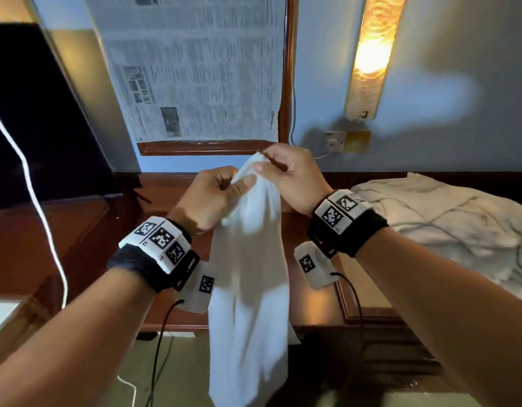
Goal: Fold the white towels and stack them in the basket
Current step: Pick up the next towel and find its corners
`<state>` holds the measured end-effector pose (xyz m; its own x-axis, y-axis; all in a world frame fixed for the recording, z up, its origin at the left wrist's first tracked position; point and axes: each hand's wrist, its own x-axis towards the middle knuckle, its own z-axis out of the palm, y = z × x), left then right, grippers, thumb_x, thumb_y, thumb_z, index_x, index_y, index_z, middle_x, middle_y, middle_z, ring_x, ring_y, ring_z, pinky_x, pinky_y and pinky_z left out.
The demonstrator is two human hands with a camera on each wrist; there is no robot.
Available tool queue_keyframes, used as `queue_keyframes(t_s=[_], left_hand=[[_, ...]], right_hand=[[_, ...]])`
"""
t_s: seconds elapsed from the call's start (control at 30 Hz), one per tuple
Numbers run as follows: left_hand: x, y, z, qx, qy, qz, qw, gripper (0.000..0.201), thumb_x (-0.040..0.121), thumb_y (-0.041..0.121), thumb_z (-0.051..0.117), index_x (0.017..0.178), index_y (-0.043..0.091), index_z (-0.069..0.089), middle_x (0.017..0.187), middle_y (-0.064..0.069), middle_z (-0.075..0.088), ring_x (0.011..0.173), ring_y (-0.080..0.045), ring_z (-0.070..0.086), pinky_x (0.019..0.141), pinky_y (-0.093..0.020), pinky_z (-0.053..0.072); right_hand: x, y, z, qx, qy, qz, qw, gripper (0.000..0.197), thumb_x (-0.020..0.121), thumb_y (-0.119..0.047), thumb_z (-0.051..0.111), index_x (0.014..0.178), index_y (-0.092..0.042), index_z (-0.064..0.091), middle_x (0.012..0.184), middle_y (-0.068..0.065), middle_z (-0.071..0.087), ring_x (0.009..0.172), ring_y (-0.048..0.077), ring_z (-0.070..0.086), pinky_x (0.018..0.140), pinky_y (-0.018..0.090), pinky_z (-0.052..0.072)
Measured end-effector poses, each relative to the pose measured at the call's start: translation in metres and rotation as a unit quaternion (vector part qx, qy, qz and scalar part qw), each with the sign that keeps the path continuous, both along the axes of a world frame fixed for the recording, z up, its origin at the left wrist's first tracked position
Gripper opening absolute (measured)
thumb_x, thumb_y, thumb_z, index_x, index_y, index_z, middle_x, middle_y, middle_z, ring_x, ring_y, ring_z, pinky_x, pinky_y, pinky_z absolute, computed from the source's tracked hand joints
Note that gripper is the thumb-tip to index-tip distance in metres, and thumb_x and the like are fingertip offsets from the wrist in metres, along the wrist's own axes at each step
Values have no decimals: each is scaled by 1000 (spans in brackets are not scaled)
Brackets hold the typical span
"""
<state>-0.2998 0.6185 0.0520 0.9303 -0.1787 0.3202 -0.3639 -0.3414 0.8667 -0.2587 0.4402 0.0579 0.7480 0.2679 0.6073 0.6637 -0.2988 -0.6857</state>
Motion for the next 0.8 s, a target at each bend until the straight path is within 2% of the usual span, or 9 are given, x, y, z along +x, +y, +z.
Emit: queue_keyframes(t_s=[0.13,0.27,0.37,0.43,0.5,0.57,0.67,0.73,0.8], left_hand=[[-7,-14,-27,-99,-6,38,994,58,90,43,66,89,-13,51,77,-10,49,69,-19,43,64,-33,34],[-12,-32,-57,-123,-12,64,990,51,92,42,65,84,-7,54,75,-13,55,69,-18,49,62,-33,38],[-12,-48,-81,-124,24,50,991,35,93,41,68,91,6,67,78,-27,63,69,-21,56,57,-38,47],[-11,-60,-97,-111,73,13,991,24,93,36,67,100,14,72,85,-18,73,74,-21,64,63,-40,54],[-10,-72,-112,-92,127,-35,987,27,92,35,65,101,10,71,93,-14,76,80,-23,70,74,-44,59],[-9,-78,-121,-69,158,-63,983,41,89,42,63,100,3,68,100,-22,74,84,-28,70,78,-52,58],[2,-75,-122,-40,126,-17,991,52,83,54,64,95,3,68,95,-22,74,79,-25,68,76,-55,57],[13,-68,-117,-33,87,54,994,51,81,54,62,88,4,68,82,-13,73,71,-19,62,69,-50,56],[19,-63,-104,-20,55,89,994,49,83,50,60,82,1,62,69,-6,60,64,-15,51,61,-42,49]], right_hand=[[13,2,22,-13,-27,-18,999,26,87,-22,66,80,3,60,76,21,59,71,33,56,64,35,43],[23,-16,40,9,-32,-55,998,26,89,-21,67,75,-3,56,65,0,47,59,7,41,58,25,34],[26,-36,52,19,-47,-80,995,25,89,-18,67,76,0,58,67,2,47,57,2,39,56,20,33],[29,-52,57,28,-54,-101,993,22,89,-19,67,77,-4,58,66,-1,47,56,0,38,56,18,33],[32,-69,57,25,-58,-127,990,25,88,-23,67,75,-4,57,66,-1,47,57,4,40,57,22,35],[36,-87,55,9,-57,-153,987,29,88,-27,67,75,-2,57,67,0,48,60,9,42,59,26,35],[43,-111,46,-16,-37,-177,983,23,90,-26,67,78,-8,58,70,0,51,65,12,46,63,28,38],[44,-122,38,-38,-25,-175,984,19,90,-24,68,81,-9,59,70,-1,51,67,13,47,65,29,38],[37,-122,31,-97,-6,-138,986,14,90,-22,69,84,-11,62,73,-2,55,69,14,50,68,29,38]])
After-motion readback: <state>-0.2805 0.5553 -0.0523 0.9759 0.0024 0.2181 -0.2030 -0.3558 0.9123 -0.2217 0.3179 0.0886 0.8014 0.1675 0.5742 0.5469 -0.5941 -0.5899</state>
